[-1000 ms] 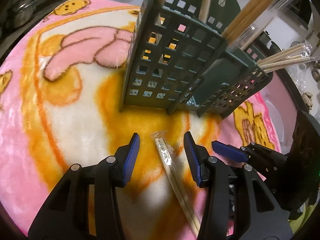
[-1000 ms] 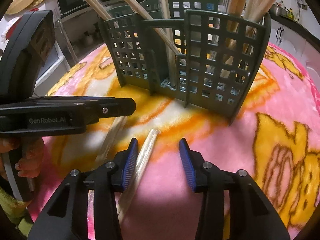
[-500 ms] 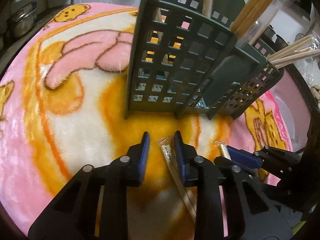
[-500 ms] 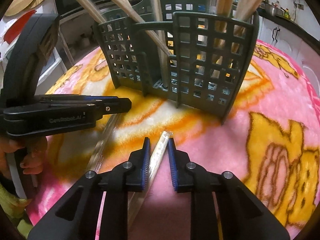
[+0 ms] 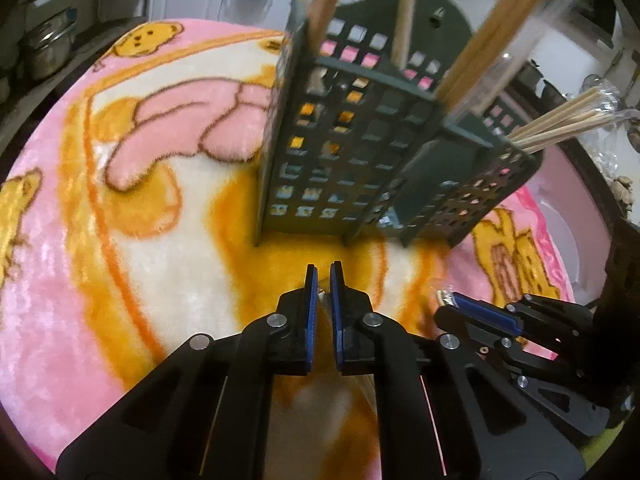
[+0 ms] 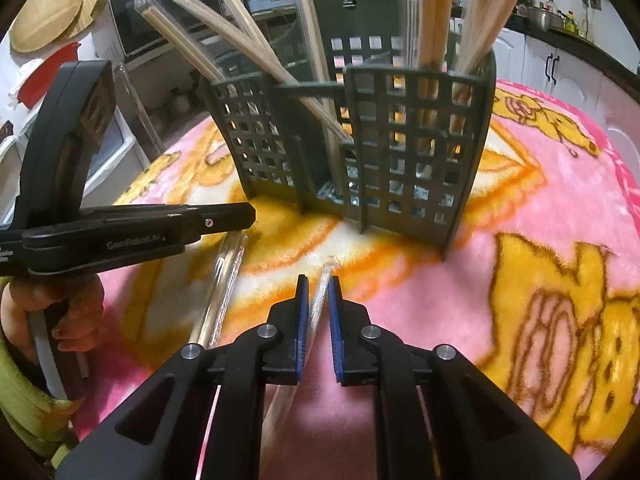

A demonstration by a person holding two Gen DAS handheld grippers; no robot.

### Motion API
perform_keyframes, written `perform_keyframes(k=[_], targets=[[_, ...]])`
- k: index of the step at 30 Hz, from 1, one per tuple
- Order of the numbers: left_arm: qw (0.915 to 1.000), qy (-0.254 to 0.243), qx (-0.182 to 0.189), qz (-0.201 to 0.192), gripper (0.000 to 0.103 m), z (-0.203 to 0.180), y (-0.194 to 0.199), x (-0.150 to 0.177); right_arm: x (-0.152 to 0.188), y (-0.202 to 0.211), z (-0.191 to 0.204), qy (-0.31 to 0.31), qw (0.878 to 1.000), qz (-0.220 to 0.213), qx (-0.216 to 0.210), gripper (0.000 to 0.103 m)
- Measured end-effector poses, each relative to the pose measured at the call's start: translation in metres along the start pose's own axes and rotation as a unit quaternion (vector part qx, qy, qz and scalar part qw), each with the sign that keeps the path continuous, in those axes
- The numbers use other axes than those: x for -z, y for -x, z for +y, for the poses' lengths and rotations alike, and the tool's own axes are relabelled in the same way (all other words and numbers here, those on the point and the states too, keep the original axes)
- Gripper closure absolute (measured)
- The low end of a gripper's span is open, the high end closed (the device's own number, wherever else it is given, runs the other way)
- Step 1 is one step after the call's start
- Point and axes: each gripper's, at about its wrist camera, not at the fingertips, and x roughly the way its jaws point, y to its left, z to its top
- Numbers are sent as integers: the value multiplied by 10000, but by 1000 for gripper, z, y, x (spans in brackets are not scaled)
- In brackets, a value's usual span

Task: Organize utensils
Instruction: 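Close the left gripper on the wrapped chopstick and lift it, then raise the held chopstick above the green caddy with the left gripper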

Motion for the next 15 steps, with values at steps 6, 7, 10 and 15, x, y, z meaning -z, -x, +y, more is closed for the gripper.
perform_keyframes(k=[6, 7, 10, 15], targets=[[9993, -112, 148, -320, 100, -13, 26, -5, -7, 23, 0, -79, 9995, -266, -133, 94], [9990, -134, 174, -378, 100, -15, 31, -6, -9, 28, 1, -69, 9993, -331, -148, 95], [9980, -214, 245, -541, 100, -24, 44, -9, -15, 42, 4, -30, 9985, -513, -172, 95], [9953, -368, 352, -824, 100, -38, 65, -15, -26, 68, 5, 39, 9960, -872, -173, 97]])
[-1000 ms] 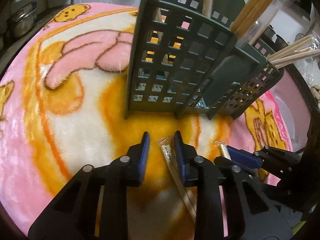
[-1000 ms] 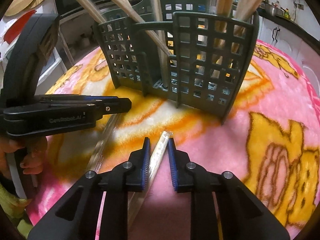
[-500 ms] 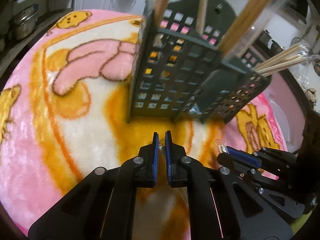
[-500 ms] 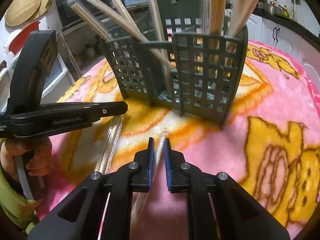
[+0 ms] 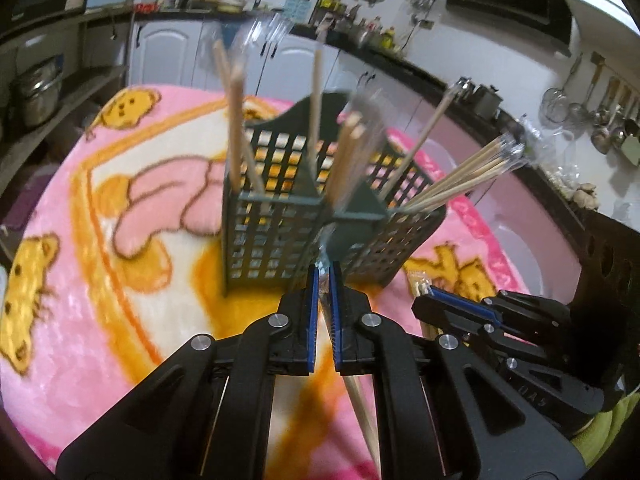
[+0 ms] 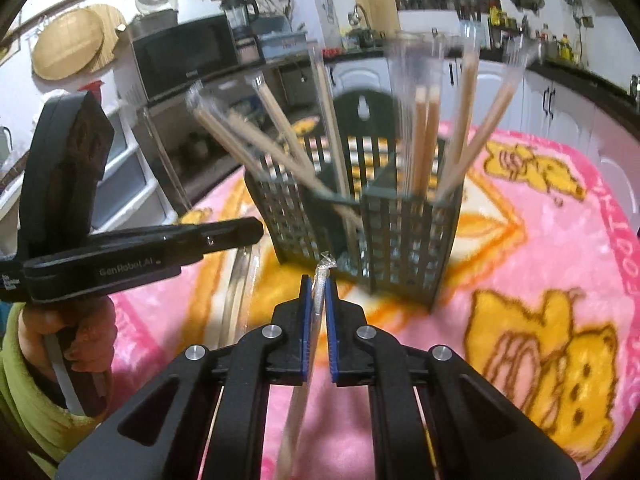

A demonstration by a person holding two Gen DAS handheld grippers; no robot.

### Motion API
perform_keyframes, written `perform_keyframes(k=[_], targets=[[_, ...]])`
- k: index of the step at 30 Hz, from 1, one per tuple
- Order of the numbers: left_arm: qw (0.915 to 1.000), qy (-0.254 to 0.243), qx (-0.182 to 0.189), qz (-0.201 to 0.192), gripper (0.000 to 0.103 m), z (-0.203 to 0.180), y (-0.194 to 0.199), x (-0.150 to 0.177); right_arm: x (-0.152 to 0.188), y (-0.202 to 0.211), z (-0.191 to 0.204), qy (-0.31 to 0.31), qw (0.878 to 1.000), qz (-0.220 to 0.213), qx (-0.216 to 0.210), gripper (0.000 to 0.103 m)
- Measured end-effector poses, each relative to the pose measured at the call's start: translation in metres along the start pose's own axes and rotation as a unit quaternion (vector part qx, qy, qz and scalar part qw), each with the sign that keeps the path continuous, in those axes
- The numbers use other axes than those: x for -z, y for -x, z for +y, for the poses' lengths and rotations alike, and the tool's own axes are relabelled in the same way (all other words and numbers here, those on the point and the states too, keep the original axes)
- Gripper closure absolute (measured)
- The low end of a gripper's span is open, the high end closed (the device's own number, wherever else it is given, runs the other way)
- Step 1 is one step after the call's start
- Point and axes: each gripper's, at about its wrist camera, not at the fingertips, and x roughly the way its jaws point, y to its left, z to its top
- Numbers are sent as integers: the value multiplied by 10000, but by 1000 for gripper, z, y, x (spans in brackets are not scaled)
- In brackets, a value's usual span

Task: Organize utensils
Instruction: 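Raise the held chopstick above the green caddy with the left gripper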

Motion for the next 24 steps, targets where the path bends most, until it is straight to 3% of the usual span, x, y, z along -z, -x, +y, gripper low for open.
perform_keyframes(k=[24], targets=[[9937, -538, 419, -890, 102, -47, 50, -52, -58, 72, 3, 231, 9902, -1359, 227, 97]])
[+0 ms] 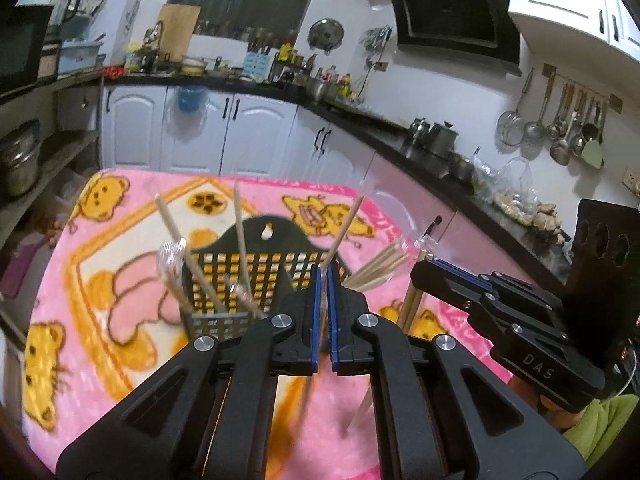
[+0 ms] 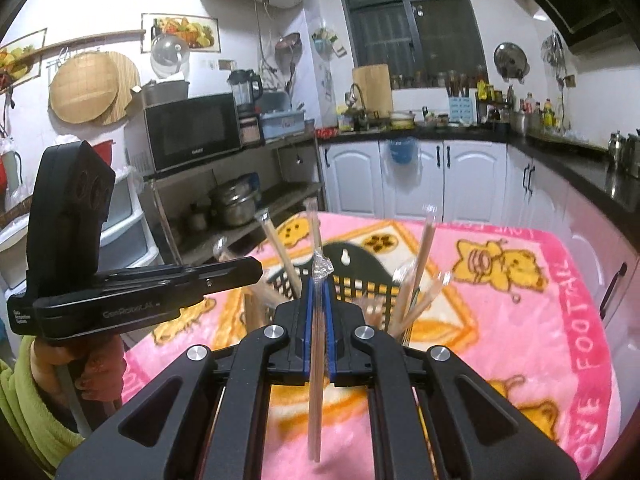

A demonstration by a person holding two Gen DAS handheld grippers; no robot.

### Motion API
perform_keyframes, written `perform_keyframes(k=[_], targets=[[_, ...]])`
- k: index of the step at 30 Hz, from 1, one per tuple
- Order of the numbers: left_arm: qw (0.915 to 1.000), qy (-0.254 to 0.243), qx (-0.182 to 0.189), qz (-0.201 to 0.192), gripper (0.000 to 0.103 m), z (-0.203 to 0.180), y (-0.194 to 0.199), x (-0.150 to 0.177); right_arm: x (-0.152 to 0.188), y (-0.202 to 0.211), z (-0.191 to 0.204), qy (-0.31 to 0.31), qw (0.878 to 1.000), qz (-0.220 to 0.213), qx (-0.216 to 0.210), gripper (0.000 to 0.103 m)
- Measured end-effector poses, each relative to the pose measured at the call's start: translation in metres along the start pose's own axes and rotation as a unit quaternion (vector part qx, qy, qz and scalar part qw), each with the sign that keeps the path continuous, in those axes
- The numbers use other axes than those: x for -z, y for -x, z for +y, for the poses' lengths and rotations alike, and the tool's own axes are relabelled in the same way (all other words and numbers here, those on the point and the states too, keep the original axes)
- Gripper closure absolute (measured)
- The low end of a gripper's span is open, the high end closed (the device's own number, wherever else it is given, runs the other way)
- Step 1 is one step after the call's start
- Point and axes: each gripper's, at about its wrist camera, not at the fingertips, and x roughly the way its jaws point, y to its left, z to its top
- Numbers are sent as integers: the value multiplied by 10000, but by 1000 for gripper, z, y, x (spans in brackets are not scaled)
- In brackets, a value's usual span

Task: Organize utensils
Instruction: 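Raise the held chopstick above the green caddy with the left gripper, then lower the chopstick into the caddy and open the left gripper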

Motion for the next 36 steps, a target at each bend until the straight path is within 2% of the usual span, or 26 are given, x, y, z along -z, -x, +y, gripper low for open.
perform_keyframes(k=[9, 15, 22, 29, 36], targets=[[9991, -195, 86, -363, 102, -15, 15, -27, -29, 17, 1, 147, 9985, -531, 73, 97], [9964, -365, 140, -756, 102, -27, 28, -55, -51, 29, 3, 224, 9953, -940, 83, 97], [9934, -455, -2, -1055, 102, -30, 30, -77, -80, 30, -2, 239, 9904, -1352, 137, 97], [9919, -349, -177, -1212, 102, -24, 20, -92, -92, 13, -14, 242, 9883, -1468, 322, 97], [9904, -215, -353, -1316, 102, -14, 4, -98, -84, -15, -21, 264, 9890, -1351, 533, 97]])
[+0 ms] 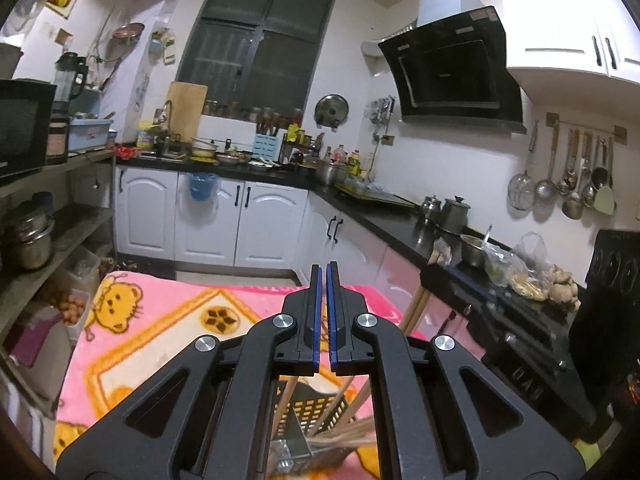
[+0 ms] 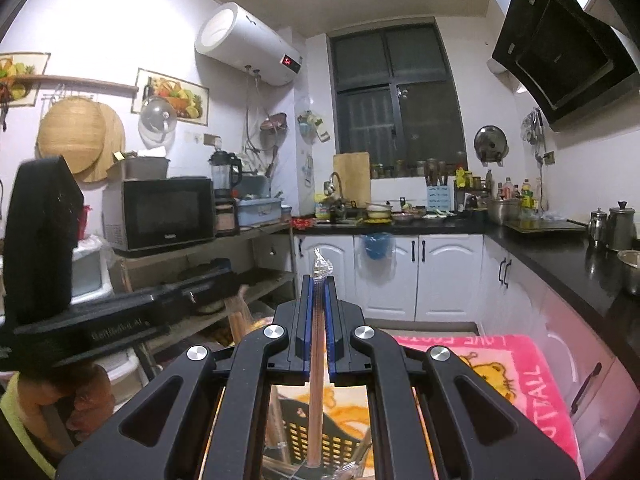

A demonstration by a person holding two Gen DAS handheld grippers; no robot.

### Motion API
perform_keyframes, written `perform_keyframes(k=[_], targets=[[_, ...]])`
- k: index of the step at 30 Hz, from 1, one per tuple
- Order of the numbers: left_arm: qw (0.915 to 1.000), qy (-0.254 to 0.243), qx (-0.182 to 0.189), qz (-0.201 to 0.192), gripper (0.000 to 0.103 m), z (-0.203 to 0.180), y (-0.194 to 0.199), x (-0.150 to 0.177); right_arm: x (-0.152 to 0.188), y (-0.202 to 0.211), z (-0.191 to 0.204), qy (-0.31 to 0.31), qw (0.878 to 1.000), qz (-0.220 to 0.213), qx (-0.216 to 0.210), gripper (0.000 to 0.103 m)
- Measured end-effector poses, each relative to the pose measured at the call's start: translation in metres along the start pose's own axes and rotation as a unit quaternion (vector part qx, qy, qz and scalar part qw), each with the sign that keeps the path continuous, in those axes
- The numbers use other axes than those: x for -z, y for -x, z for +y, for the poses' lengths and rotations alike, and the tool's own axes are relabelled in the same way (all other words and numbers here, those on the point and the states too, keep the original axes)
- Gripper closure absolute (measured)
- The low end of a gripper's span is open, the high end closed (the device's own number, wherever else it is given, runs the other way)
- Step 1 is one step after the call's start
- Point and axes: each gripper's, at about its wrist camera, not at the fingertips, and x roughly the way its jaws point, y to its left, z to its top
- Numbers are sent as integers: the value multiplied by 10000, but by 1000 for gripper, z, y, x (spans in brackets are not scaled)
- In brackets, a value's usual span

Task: Organize utensils
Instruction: 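Lower the chopstick into the caddy and open the left gripper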

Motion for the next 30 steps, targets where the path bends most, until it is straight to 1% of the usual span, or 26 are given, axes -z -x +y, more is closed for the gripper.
perform_keyframes(k=[7, 17, 23, 30], targets=[[9997, 167, -28, 167, 102, 10, -18, 13, 26, -21, -7, -143, 9993, 327, 124, 97], [9976, 378, -63, 580, 102, 21, -29, 37, 45, -26, -10, -357, 9972, 643, 159, 96], [9965, 378, -86, 745, 102, 21, -26, 49, 55, -23, -13, -447, 9954, 830, 170, 91], [9957, 288, -67, 883, 89, 15, -12, 61, 63, -14, -14, -515, 9933, 1015, 183, 84]])
